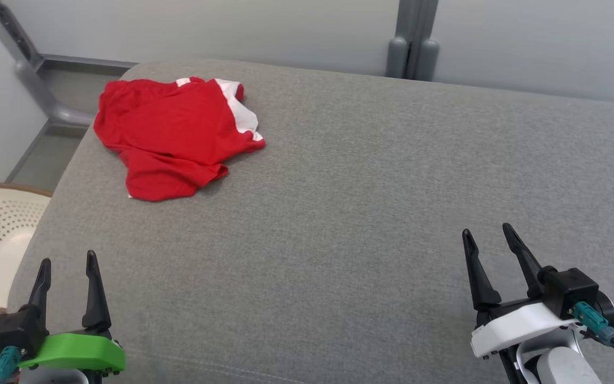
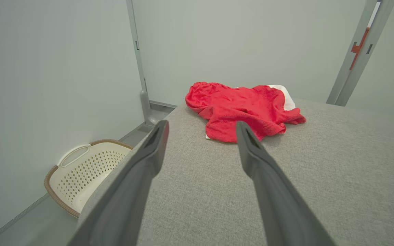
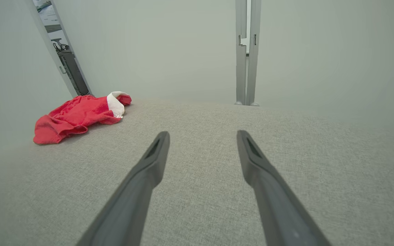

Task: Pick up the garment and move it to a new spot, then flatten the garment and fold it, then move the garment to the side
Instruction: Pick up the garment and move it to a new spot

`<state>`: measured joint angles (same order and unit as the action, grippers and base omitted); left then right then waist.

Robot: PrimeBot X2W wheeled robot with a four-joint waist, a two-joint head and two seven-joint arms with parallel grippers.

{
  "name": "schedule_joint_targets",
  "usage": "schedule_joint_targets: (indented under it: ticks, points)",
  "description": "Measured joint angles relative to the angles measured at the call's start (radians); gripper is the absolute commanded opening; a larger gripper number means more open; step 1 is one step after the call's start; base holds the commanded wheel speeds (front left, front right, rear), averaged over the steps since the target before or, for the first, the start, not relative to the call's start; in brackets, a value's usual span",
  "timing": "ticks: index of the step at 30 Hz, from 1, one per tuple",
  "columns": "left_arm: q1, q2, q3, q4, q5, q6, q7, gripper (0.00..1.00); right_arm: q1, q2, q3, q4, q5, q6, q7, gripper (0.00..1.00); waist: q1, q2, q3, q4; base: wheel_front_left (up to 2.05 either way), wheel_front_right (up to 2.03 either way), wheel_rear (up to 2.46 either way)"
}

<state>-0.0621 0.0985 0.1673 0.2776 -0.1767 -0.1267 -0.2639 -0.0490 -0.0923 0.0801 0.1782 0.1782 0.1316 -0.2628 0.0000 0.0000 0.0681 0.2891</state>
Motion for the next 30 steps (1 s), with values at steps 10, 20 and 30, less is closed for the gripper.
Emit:
schedule_joint_targets:
  ticks: [10,20,30]
  points:
    - [0.0,-0.008,0.021,-0.011,-0.004,0.001,0.0,1.0,-0.013,0.001,0.007,0.005,-0.007,0.0,0.0,1.0,0.0,0.0,0.013,0.105,0.0,0.0,0.0]
    - [0.001,-0.016,0.031,-0.014,-0.004,0.002,0.0,1.0,-0.017,0.0,0.016,0.011,-0.007,0.0,0.0,1.0,0.0,0.0,0.014,0.127,0.0,0.0,0.0]
    - [-0.133,0.008,0.04,-0.004,-0.02,0.002,0.0,1.0,-0.058,-0.027,0.001,-0.005,-0.025,0.0,0.002,1.0,0.0,0.0001,0.064,0.074,0.0,0.0,0.0]
